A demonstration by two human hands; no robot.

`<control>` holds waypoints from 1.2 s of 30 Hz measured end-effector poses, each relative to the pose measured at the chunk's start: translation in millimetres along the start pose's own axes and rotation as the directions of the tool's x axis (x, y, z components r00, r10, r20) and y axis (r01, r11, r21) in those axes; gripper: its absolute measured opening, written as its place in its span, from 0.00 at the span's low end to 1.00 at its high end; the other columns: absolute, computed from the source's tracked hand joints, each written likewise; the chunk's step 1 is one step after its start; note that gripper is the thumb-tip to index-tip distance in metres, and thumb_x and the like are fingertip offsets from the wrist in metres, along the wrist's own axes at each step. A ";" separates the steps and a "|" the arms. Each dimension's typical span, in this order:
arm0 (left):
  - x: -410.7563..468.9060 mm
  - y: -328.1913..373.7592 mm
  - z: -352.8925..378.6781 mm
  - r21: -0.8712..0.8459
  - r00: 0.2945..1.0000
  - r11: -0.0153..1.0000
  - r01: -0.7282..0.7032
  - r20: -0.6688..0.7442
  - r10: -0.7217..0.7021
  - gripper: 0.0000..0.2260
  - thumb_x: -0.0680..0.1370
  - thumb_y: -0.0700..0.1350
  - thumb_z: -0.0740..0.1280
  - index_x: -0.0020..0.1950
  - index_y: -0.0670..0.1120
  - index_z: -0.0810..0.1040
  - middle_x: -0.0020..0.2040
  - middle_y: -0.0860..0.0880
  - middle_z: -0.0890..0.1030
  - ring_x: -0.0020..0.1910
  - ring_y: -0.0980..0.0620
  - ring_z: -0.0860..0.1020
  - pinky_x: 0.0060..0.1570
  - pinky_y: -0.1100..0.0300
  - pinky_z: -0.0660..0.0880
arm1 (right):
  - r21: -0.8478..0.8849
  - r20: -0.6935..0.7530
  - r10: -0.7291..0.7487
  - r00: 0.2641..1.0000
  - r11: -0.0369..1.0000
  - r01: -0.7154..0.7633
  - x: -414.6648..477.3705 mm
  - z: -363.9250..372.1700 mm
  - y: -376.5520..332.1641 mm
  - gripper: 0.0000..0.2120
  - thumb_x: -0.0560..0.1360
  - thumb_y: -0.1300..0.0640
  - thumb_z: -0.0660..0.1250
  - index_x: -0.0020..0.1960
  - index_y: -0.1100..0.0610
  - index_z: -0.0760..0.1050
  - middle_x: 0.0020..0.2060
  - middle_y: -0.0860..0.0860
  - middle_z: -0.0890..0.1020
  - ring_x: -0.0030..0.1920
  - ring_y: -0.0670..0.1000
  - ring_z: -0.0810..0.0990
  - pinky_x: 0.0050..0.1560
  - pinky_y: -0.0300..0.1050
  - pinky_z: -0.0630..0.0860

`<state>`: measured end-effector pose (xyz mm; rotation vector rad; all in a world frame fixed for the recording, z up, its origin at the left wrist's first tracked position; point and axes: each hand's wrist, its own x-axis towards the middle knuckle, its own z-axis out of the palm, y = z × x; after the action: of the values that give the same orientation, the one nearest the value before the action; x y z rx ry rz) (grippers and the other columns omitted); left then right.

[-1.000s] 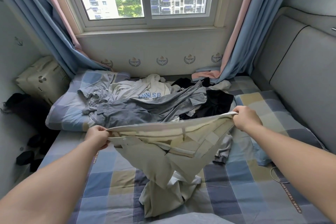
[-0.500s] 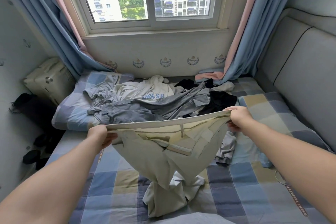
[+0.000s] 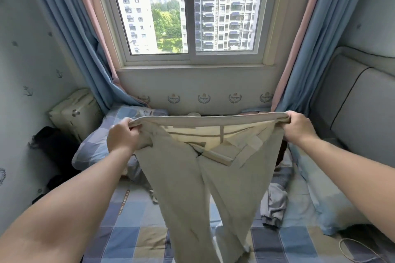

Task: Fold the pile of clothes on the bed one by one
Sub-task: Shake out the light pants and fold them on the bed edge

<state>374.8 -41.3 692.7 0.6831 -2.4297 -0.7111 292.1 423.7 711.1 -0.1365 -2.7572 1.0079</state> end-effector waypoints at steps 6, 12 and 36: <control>69.3 97.4 -67.3 -0.384 0.979 0.921 0.060 -0.160 -0.130 0.05 0.82 0.46 0.64 0.54 0.46 0.76 0.57 0.43 0.77 0.53 0.43 0.76 0.52 0.55 0.71 | 0.070 -0.243 -0.163 0.956 0.980 0.185 54.0 -86.9 -90.9 0.07 0.80 0.54 0.66 0.46 0.57 0.76 0.42 0.56 0.80 0.45 0.58 0.76 0.43 0.48 0.68; 118.5 172.9 -138.1 -0.523 0.969 0.847 -0.091 -0.241 -0.045 0.08 0.84 0.47 0.60 0.58 0.43 0.73 0.48 0.45 0.77 0.49 0.44 0.77 0.50 0.52 0.72 | 0.219 -0.341 -0.137 0.930 0.951 0.220 80.0 -170.1 -166.3 0.14 0.80 0.49 0.67 0.49 0.60 0.76 0.44 0.57 0.79 0.45 0.56 0.75 0.41 0.46 0.65; 40.1 359.3 -156.5 -0.946 0.886 0.287 0.152 0.260 0.384 0.12 0.84 0.36 0.57 0.63 0.35 0.77 0.55 0.36 0.83 0.48 0.41 0.82 0.38 0.53 0.82 | 0.592 -0.034 -0.413 0.910 0.725 0.352 12.6 -202.3 -316.8 0.08 0.77 0.59 0.72 0.43 0.61 0.77 0.33 0.57 0.83 0.30 0.53 0.82 0.35 0.46 0.84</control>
<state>324.1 146.4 1035.3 -0.2428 -1.7427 -2.1947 319.0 311.0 1068.8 0.5745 -2.2496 1.6989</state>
